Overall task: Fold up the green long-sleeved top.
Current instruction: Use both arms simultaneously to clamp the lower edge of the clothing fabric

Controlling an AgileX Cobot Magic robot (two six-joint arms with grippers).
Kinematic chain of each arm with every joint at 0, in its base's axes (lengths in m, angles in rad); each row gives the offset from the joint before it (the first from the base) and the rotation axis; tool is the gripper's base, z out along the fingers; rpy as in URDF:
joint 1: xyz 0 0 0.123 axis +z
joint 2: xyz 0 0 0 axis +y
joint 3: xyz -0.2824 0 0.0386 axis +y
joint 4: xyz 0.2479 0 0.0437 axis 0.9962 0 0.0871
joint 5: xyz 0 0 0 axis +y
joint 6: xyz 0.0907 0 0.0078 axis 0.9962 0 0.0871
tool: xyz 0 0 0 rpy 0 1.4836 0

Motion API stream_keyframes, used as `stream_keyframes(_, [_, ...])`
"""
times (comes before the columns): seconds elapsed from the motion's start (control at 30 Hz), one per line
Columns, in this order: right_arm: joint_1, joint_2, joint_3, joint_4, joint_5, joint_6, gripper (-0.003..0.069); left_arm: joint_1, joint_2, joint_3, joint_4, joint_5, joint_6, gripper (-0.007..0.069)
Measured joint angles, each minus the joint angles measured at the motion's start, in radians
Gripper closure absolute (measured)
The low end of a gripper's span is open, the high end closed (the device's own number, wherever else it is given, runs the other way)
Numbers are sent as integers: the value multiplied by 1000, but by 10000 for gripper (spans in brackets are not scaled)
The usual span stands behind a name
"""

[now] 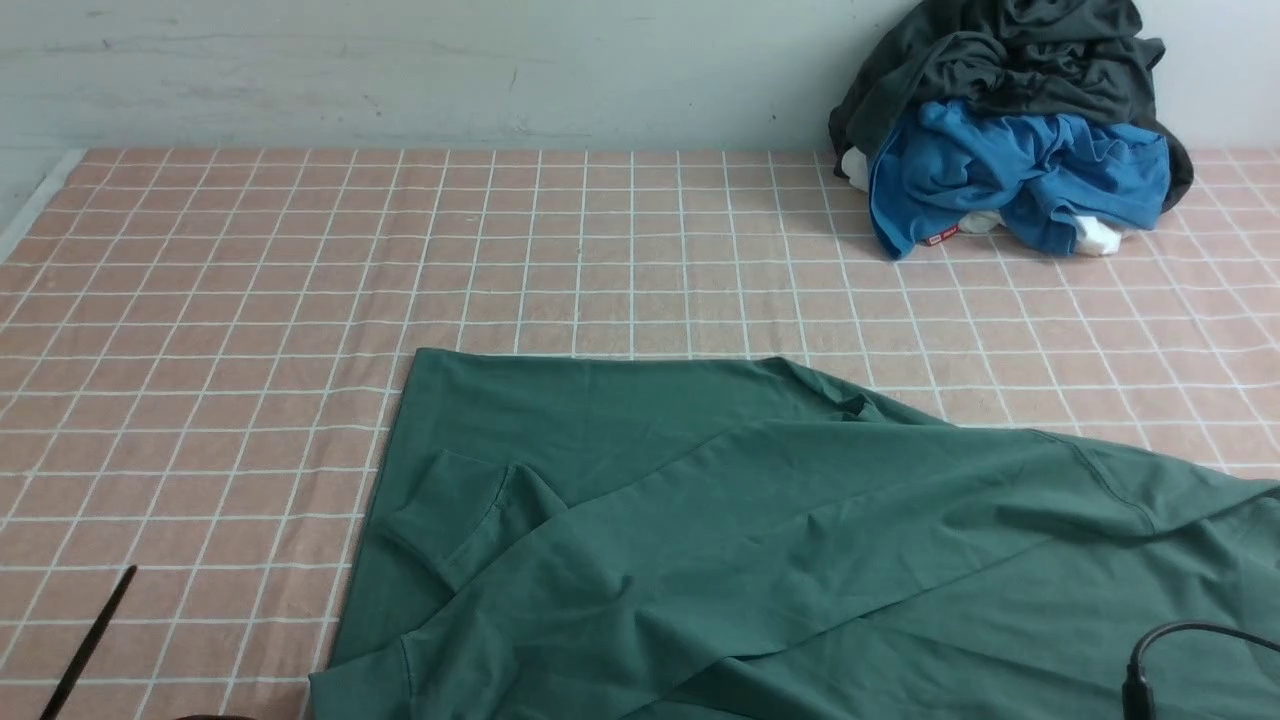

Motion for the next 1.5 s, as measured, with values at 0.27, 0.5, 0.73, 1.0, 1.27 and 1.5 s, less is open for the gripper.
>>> stream_keyframes(0.27, [0,24,0,-3,-10,0,288,0,0,0,2,-4,-2,618])
stream_keyframes(0.5, [0,24,-29,-12,7,0,494,0,0,0,3,-4,-7,618])
stream_keyframes(0.73, [0,24,-72,-15,28,0,650,0,0,0,11,-5,-7,618])
stream_keyframes(1.0, [0,24,-44,-11,20,14,629,0,0,0,11,-7,-11,618])
stream_keyframes(1.27, [0,24,14,-28,-55,15,329,0,0,0,11,-7,-14,618])
stream_keyframes(1.5, [0,24,14,-38,-93,15,235,0,0,0,9,-7,-14,618])
